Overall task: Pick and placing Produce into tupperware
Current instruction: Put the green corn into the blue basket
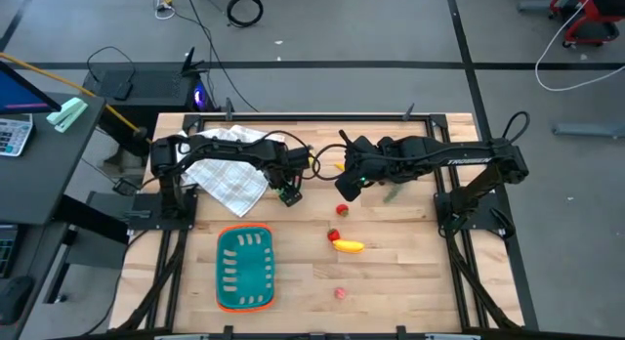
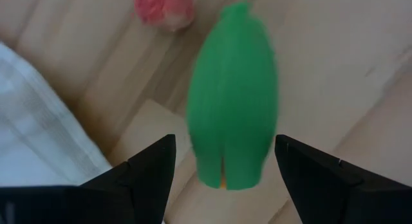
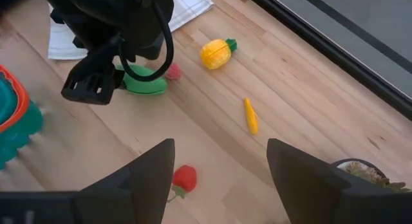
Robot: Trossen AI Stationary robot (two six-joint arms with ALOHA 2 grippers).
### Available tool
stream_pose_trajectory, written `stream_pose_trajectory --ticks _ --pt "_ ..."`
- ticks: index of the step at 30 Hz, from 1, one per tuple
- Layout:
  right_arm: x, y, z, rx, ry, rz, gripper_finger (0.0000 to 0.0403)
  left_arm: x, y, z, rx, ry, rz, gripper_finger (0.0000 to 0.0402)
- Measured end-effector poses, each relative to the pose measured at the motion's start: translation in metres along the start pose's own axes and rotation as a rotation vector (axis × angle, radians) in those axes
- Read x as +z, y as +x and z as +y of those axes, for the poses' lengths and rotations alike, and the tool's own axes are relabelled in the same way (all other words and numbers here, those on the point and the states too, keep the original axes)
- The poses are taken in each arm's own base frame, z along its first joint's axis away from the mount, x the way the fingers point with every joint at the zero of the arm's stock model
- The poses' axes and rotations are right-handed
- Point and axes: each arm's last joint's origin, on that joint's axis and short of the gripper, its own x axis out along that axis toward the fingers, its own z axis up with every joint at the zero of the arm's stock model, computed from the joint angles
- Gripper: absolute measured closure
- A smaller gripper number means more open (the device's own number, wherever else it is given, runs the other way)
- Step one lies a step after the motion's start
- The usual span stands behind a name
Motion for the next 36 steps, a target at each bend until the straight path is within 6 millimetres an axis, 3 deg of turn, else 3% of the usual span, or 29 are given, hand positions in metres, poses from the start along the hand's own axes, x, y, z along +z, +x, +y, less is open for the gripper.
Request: stream_pose_trajectory --ticks 21,31,36 --pt "0.0 0.0 0.0 -0.01 0.038 -0.011 0.015 0.008 0.002 -0.005 -0.058 0.019 -0.086 0.0132" --pt "0.0 0.0 0.0 -0.009 0.04 -0.012 0.015 0.01 0.014 -0.004 -0.05 0.007 -0.066 0.0135" --pt "0.0 0.0 0.0 -0.008 0.041 -0.013 0.0154 0.01 0.014 -0.005 -0.052 0.008 -0.067 0.0156"
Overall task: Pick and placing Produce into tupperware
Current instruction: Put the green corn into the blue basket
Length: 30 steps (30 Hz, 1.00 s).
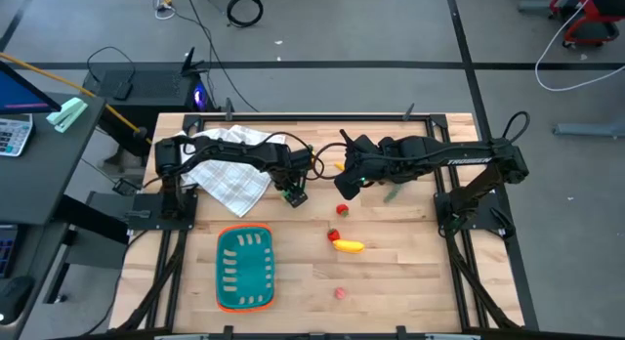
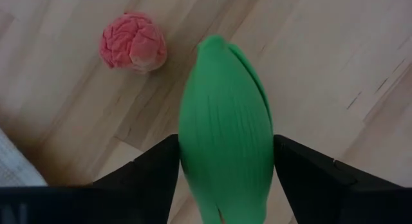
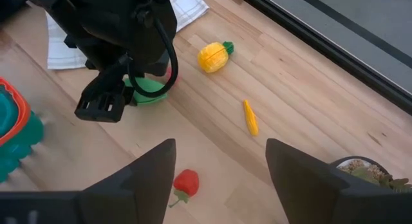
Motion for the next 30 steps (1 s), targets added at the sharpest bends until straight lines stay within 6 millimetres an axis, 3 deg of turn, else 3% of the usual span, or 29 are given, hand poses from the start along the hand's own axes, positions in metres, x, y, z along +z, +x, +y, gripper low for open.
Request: stream_pose_trajectory --ticks 5,9,17,23,30 --pt "0.0 0.0 0.0 0.0 0.0 0.0 0.0156 0.0 -0.001 0.0 -0.001 0.0 -0.001 0.0193" --pt "0.0 0.0 0.0 0.0 0.0 0.0 0.0155 -0.002 -0.007 -0.001 -0.029 0.001 0.014 0.0194" --pt "0.0 0.0 0.0 0.0 -0.001 0.0 0.0158 -0.017 -0.05 -0.003 -0.083 0.039 0.042 0.0189" --pt "0.0 0.0 0.0 0.002 -0.001 -0.001 0.0158 -0.048 -0.099 -0.018 -0.166 0.058 0.072 0.0194" --pt "0.001 0.0 0.001 0.005 -0.001 -0.006 0.0158 -0.102 -0.149 -0.06 -0.26 0.071 0.055 0.0187"
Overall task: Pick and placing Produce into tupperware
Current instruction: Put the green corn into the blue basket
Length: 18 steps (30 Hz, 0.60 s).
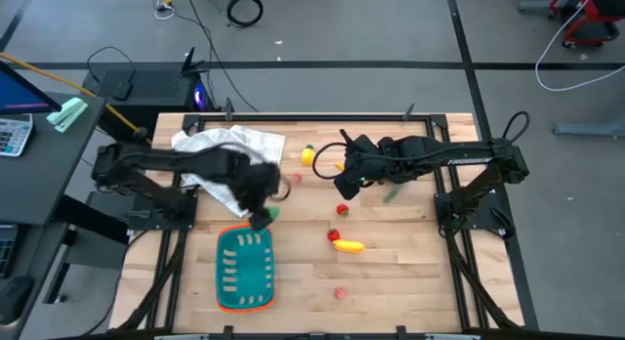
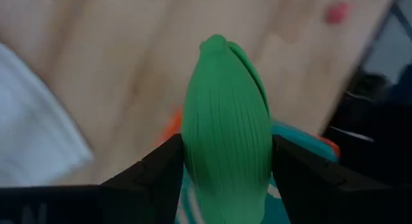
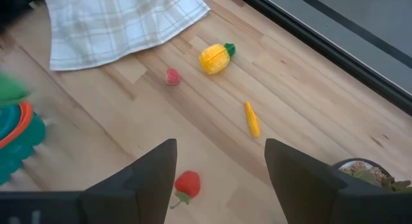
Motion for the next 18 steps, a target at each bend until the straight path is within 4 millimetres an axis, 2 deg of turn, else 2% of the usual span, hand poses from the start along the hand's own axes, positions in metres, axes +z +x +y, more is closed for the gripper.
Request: stream_pose_trajectory --ticks 5,9,14,18 --pt "0.0 0.0 0.0 0.003 -0.003 -0.005 0.0158 -0.033 -0.001 -0.034 -0.031 0.027 0.022 0.0192" --pt "0.001 0.0 0.001 0.007 0.0 -0.011 0.0158 -0.056 0.009 -0.048 0.039 0.133 0.059 0.0177" --pt "0.001 0.0 0.001 -0.001 -0.001 -0.021 0.0158 -0.077 0.037 -0.042 0.134 0.129 0.11 0.0176" --pt "0.001 0.0 0.001 -0.002 0.0 -0.023 0.0157 -0.088 0.066 -0.025 0.175 0.093 0.133 0.0184"
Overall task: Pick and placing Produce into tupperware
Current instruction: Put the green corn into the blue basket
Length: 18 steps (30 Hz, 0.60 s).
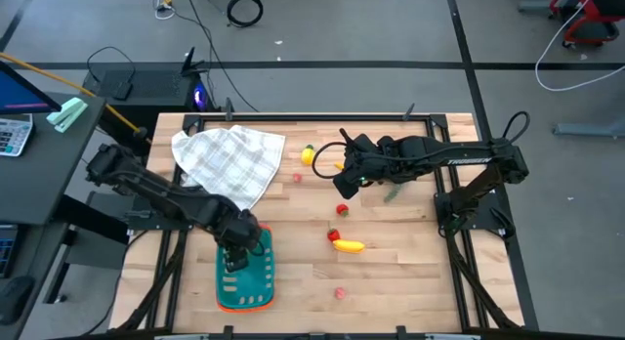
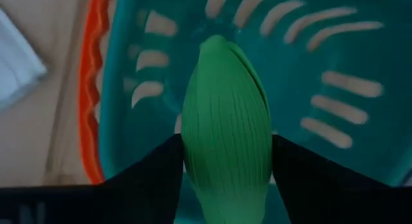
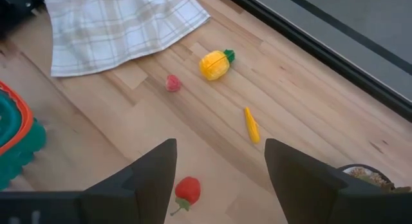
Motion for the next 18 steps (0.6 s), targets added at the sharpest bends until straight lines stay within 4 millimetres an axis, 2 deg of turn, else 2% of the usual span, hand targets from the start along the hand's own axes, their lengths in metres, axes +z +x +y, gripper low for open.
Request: stream_pose_trajectory --ticks 6,10,15,18 --pt "0.0 0.0 0.0 -0.001 0.0 -0.001 0.0158 0.001 0.03 0.006 -0.076 0.027 -0.082 0.0174" --pt "0.0 0.0 0.0 -0.013 0.0 -0.014 0.0157 -0.004 0.044 0.015 -0.043 0.06 -0.084 0.0174" --pt "0.0 0.0 0.0 -0.014 0.0 -0.016 0.0158 -0.012 0.056 0.027 0.01 0.079 -0.052 0.0177" --pt "0.0 0.0 0.0 -0.014 0.0 -0.016 0.016 -0.013 0.057 0.027 0.007 0.08 -0.05 0.0169"
